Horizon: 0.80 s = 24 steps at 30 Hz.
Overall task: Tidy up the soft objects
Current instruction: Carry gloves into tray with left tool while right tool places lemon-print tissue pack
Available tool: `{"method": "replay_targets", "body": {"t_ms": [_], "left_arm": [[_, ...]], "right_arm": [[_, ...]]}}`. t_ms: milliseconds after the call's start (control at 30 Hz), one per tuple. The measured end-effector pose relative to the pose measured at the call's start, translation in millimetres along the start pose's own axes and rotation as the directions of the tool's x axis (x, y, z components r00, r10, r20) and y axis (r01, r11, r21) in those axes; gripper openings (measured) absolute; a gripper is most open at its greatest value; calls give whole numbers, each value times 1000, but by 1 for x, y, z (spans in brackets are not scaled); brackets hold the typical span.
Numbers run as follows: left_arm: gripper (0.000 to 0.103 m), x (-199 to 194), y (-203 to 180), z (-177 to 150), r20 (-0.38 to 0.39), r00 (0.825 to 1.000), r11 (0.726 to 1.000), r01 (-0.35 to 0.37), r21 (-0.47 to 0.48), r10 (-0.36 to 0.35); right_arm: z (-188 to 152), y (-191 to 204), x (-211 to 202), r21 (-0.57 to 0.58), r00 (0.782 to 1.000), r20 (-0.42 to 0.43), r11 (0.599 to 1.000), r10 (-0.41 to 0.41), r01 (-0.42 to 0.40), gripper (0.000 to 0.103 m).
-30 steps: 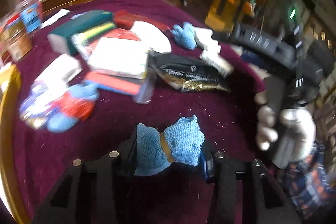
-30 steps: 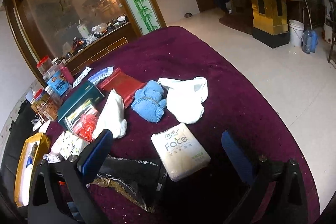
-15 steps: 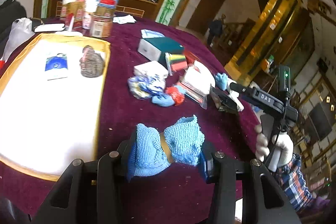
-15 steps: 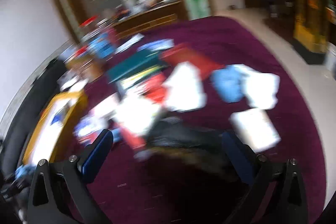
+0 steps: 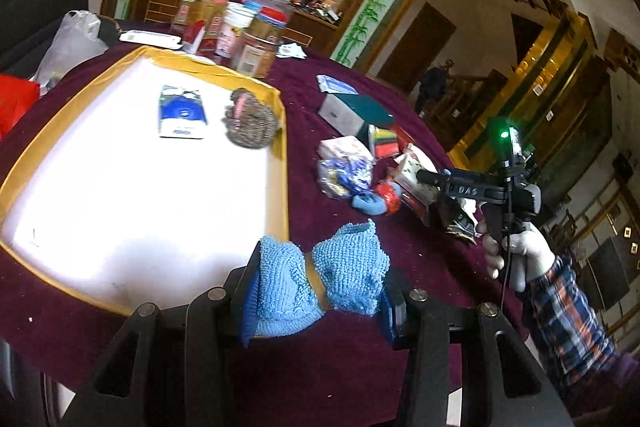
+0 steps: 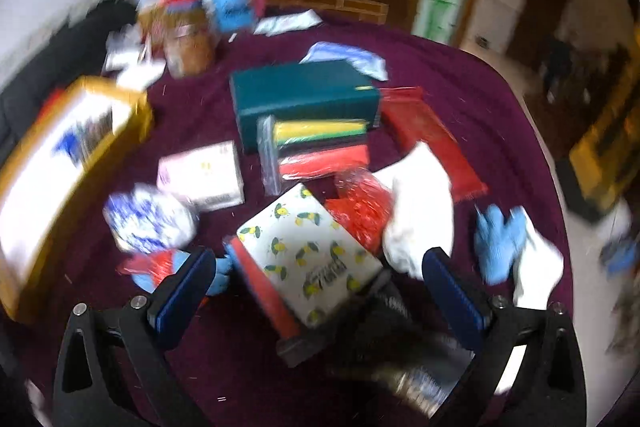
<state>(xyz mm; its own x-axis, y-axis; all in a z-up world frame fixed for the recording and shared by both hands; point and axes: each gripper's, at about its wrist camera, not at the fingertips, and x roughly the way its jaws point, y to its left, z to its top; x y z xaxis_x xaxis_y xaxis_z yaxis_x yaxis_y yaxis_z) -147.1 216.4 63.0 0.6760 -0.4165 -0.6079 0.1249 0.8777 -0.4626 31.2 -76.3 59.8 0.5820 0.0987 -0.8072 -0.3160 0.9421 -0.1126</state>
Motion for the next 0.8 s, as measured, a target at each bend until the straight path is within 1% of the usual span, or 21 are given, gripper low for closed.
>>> {"method": "replay_targets", "body": {"t_ms": [33, 100, 133, 167, 267, 433, 500, 567, 600, 633, 667, 700, 767, 800], "left_arm": [[49, -1, 2, 0, 1, 1000, 1000, -5, -3, 5], [49, -3, 6, 0, 4, 1000, 1000, -16, -13, 16], [49, -5, 8, 0, 5, 1000, 1000, -18, -17, 19], [49, -6, 10, 0, 7, 1000, 999, -24, -22, 24], [49, -8, 16, 3, 10, 999, 998, -46, -39, 46], [49, -10, 25, 12, -1, 998, 997, -69, -46, 69], [49, -8, 30, 20, -21, 995, 994, -101, -46, 100], [49, -3, 37, 33, -47, 989, 989, -140, -37, 138], [49, 1, 41, 41, -57, 985, 986, -162, -28, 161], [49, 6, 45, 50, -64, 980, 981, -192, -17, 191], [49, 11, 50, 59, -73, 974, 976, -216, -10, 215], [49, 17, 54, 65, -83, 970, 973, -230, -8, 228], [49, 33, 70, 81, -119, 963, 969, -247, -28, 242], [49, 41, 78, 88, -136, 959, 966, -255, -42, 247]], "right_arm": [[2, 2, 9, -40, 1000, -24, 999, 0, 0, 100], [2, 6, 21, -85, 999, -54, 996, -8, 3, 71], [2, 7, 29, -97, 996, -86, 995, 0, -9, 71], [1, 8, 31, -96, 996, -94, 995, 4, -13, 63], [2, 9, 23, -79, 996, -79, 996, 35, -41, 61], [9, 7, -14, -10, 999, 20, 1000, 28, -28, 61], [14, 13, -29, -4, 998, 49, 999, 42, -42, 61], [22, 29, -46, -16, 992, 70, 994, 106, -105, 62], [26, 37, -50, -24, 989, 72, 992, 127, -126, 62], [30, 49, -56, -37, 983, 72, 986, 168, -166, 62], [35, 64, -59, -50, 975, 69, 976, 213, -210, 62], [39, 74, -59, -57, 968, 65, 970, 241, -237, 62], [48, 107, -58, -74, 943, 37, 942, 331, -328, 62], [49, 118, -56, -81, 934, 26, 932, 356, -353, 62]]}}
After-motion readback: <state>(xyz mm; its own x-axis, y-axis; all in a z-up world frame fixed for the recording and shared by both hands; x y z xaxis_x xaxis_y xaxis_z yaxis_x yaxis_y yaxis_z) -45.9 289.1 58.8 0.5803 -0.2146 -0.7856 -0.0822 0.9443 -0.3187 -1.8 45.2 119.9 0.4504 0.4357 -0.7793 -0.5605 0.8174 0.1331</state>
